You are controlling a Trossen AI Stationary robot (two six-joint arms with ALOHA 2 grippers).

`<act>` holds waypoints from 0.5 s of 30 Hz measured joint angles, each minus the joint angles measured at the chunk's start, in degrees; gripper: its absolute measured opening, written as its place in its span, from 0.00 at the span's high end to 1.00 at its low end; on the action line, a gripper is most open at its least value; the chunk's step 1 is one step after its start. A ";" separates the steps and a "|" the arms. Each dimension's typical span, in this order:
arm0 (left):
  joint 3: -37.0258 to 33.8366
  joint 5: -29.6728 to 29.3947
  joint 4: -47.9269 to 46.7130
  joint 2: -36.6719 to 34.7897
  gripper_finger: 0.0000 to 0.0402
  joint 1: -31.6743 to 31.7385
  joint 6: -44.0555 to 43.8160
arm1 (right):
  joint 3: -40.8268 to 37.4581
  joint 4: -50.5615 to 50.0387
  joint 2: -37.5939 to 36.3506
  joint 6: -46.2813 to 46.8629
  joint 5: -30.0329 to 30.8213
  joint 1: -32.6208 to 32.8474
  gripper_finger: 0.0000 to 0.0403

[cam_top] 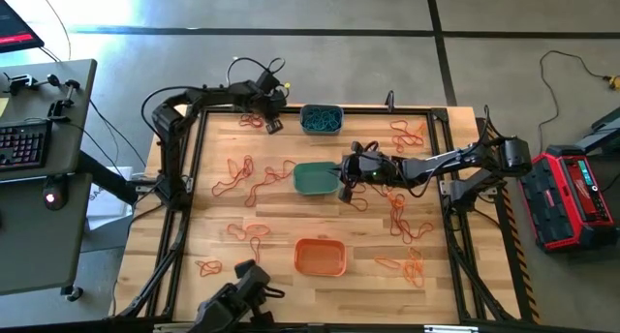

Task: Sort rubber bands into baskets
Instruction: Put the orange rubber band into the green bin

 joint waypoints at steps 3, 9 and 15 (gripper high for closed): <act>0.00 -0.02 -0.04 -0.01 0.99 0.24 0.36 | 0.00 0.01 0.00 0.00 0.00 0.00 1.00; -0.04 -0.06 -0.60 -1.63 1.00 -0.85 1.53 | 0.00 -0.03 0.00 0.02 0.02 0.00 1.00; -0.09 -0.24 -1.82 -2.71 1.00 -2.59 1.93 | 0.02 -0.21 0.00 -0.01 0.00 0.00 1.00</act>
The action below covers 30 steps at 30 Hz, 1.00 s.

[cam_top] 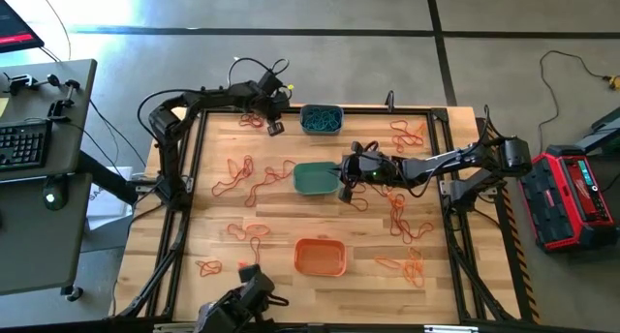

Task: Sort rubber bands into baskets
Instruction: Put the orange rubber band into the green bin

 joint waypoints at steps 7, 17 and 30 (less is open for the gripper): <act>0.00 -1.63 1.78 1.61 0.87 -0.47 0.44 | 0.00 -0.02 0.00 -0.05 0.00 0.00 1.00; -0.02 -1.14 4.24 2.22 0.78 0.74 0.33 | 0.00 0.00 0.02 -0.14 0.00 0.00 1.00; 0.22 -2.13 4.37 4.91 0.84 1.36 2.26 | 0.00 0.00 0.02 -0.14 0.00 0.00 1.00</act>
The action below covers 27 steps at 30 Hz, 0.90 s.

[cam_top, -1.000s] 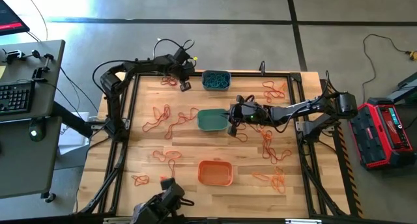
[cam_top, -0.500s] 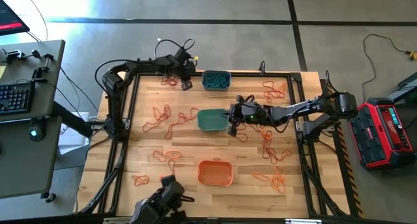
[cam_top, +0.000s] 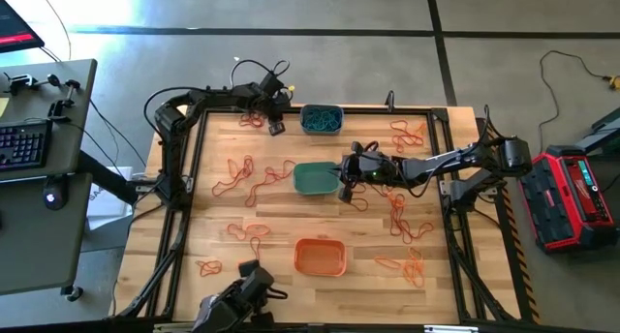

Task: Sort rubber bands into baskets
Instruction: Put the orange rubber band into the green bin

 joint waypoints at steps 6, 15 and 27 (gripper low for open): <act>-0.02 1.63 -1.11 -0.09 0.98 0.02 1.32 | 0.00 -0.02 0.00 0.15 -0.01 0.00 1.00; -0.46 1.86 -4.81 -4.72 1.00 -1.80 0.40 | 0.00 -0.34 0.00 0.15 -0.01 0.00 1.00; -0.35 4.19 -7.04 -13.10 1.00 -8.36 -1.17 | 0.00 -1.46 0.00 0.61 -0.02 0.00 1.00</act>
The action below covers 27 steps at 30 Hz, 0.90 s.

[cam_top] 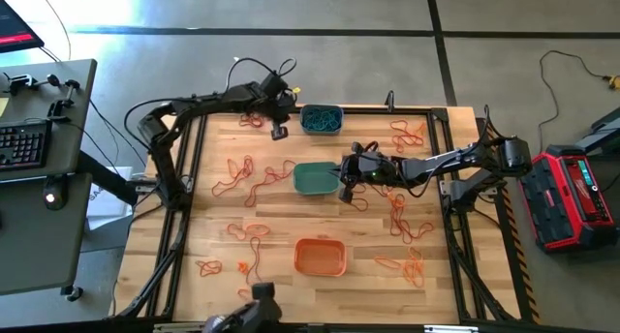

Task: Sort rubber bands into baskets
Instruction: Put the orange rubber band into the green bin

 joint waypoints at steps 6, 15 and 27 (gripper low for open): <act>0.02 8.13 0.30 -4.36 1.00 -4.34 -2.37 | 0.00 -0.02 0.00 0.00 1.43 0.00 1.00; 0.11 15.01 1.88 -6.18 1.00 -13.35 -7.10 | 0.01 -0.30 0.00 -0.50 5.05 0.00 1.00; 0.02 14.75 2.09 -5.30 1.00 -25.87 -12.22 | 0.02 -0.79 0.00 0.66 5.35 1.36 1.00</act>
